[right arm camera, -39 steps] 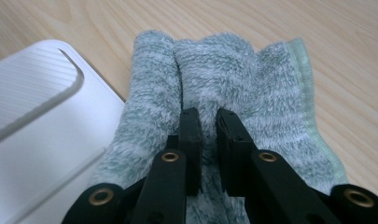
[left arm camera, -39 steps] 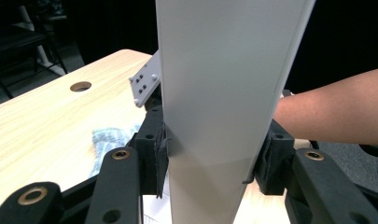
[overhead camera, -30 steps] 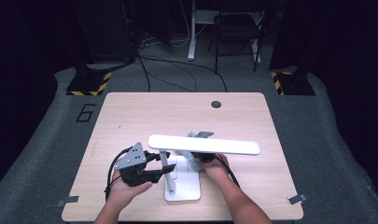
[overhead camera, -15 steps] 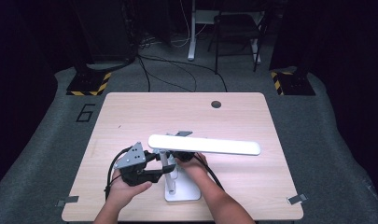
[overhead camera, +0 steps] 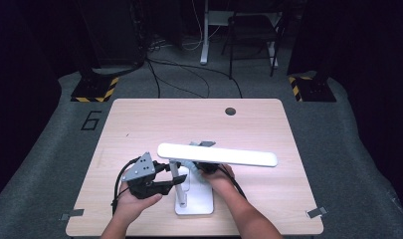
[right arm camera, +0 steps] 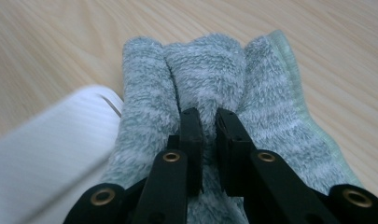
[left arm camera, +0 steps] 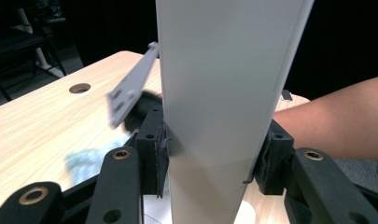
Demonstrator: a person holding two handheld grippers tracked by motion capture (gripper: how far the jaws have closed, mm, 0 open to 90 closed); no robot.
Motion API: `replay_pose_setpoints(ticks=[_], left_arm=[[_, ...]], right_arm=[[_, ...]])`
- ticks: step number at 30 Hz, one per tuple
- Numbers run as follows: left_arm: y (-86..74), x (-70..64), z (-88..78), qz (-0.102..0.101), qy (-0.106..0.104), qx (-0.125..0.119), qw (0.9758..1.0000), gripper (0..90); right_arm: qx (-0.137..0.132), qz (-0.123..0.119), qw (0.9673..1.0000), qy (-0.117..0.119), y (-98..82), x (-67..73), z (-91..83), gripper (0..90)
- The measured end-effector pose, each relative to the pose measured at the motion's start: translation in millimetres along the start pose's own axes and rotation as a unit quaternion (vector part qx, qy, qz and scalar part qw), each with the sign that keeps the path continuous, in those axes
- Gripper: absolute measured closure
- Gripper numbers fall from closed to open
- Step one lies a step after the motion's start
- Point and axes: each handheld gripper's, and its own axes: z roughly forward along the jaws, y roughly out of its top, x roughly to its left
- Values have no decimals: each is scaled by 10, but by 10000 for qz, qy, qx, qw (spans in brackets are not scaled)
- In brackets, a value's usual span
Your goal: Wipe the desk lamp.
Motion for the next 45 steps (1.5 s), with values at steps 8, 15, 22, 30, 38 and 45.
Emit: replay_pose_setpoints(ticks=[8, 15, 22, 30, 38, 45], left_arm=[[15, -5, 35, -16, 224, -4, 9997, 545], [1, 93, 25, -16, 447, -72, 9990, 544], [-8, 113, 30, -49, 323, -73, 9994, 537], [-6, 92, 37, -16, 405, -52, 9992, 541], [-10, 78, 33, -51, 416, -42, 9991, 542], [-10, 81, 36, -8, 446, -51, 9990, 542]], right_arm=[[-125, 514, 9980, -358, -172, -332, -334, 819], [-311, 818, 9938, -681, -252, -404, -406, 799], [-175, 971, 9934, -579, -394, -246, -253, 626], [-99, 733, 9953, -617, -411, -39, -299, 741], [-92, 683, 9970, -338, -503, 26, -410, 757], [-56, 589, 9982, -95, -692, 203, -620, 758]])
